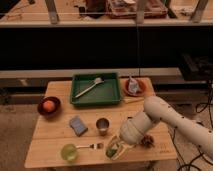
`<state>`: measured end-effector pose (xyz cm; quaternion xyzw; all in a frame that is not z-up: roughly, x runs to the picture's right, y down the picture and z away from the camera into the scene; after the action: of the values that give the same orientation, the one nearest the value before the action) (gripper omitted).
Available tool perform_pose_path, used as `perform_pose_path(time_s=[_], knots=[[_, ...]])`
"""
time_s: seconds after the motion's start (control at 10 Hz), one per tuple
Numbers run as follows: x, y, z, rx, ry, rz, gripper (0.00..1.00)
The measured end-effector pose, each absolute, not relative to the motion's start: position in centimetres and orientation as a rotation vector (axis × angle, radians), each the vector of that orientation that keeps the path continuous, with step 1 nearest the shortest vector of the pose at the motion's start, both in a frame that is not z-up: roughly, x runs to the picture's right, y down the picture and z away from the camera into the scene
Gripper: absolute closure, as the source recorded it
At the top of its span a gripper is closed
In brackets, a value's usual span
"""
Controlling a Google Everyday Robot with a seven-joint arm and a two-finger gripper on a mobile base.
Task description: Place pepper in paper cup
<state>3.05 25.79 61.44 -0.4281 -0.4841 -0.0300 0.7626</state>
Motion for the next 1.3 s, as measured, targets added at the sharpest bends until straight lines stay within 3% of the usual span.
perform_pose_path(time_s=[0.2,0.5,1.3], knots=[[4.2,25.4,63.0,-0.913,-1.075,-0.057,0.45],[4.0,24.7,64.2,-0.899,-1.090,-0.064,0.20],[3.1,23.2,63.8,-0.871,-1.055,-0.110,0.20]])
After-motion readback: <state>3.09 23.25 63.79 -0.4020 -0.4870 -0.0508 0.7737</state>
